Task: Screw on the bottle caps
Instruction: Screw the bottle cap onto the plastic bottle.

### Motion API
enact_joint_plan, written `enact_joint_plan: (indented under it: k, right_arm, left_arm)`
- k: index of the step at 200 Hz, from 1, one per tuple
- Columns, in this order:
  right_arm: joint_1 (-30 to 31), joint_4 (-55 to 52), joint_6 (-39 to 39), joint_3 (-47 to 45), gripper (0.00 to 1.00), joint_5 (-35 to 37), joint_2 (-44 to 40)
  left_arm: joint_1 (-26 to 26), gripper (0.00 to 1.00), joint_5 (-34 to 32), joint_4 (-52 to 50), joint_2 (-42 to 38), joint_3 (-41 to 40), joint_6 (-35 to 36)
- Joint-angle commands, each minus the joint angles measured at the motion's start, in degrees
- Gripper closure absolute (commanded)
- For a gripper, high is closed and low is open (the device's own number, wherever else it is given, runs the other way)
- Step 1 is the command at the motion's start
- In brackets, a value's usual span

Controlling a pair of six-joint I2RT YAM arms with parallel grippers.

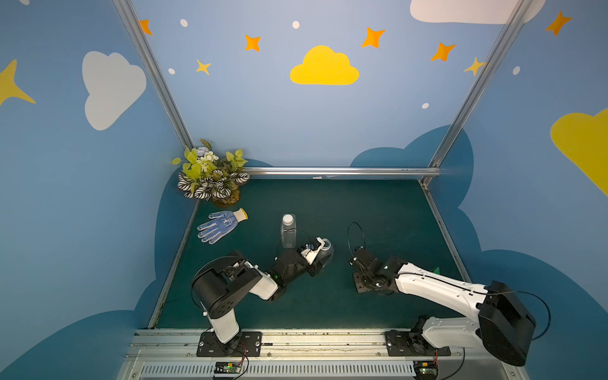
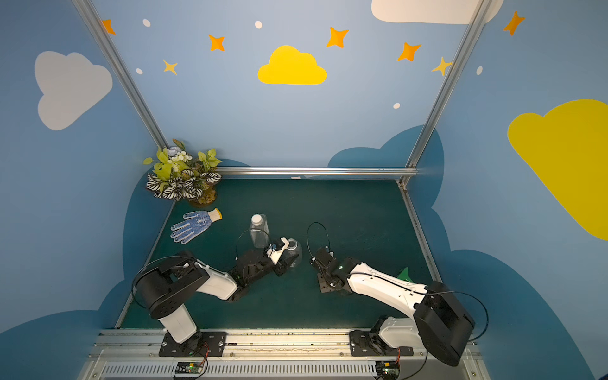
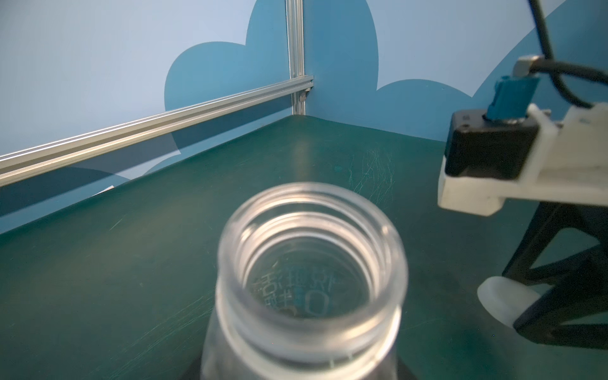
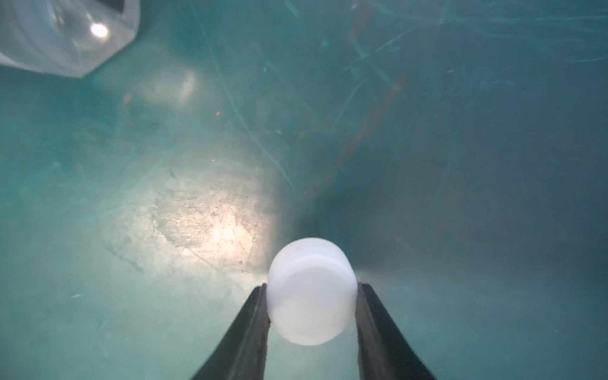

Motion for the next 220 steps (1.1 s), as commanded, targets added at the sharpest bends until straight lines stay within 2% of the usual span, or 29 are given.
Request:
enact_joint_plan:
  k: [1, 40, 133, 220]
  right_arm:
    - [-1.6, -3.4, -2.2, -0.8, 0.67, -1.4, -2.5]
    - [-4.1, -5.5, -3.4, -0.6, 0.67, -3.1, -4.8]
    - [-5.5, -8.8, -4.1, 1.2, 0.68, -3.4, -7.5]
    - [-5.6, -9.9, -4.0, 1.8, 0.69, -3.7, -9.1]
  left_arm:
    - [-0.1, 0.40, 1.4, 2.6, 2.6, -1.0, -0.8]
    - [-0.1, 0.38, 1.0, 10.4, 6.3, -2.1, -2.5]
    - [-0.9, 0.31, -2.2, 10.4, 8.7, -1.3, -1.1]
    - [-1.3, 0.29, -5.8, 10.4, 9.7, -1.2, -1.8]
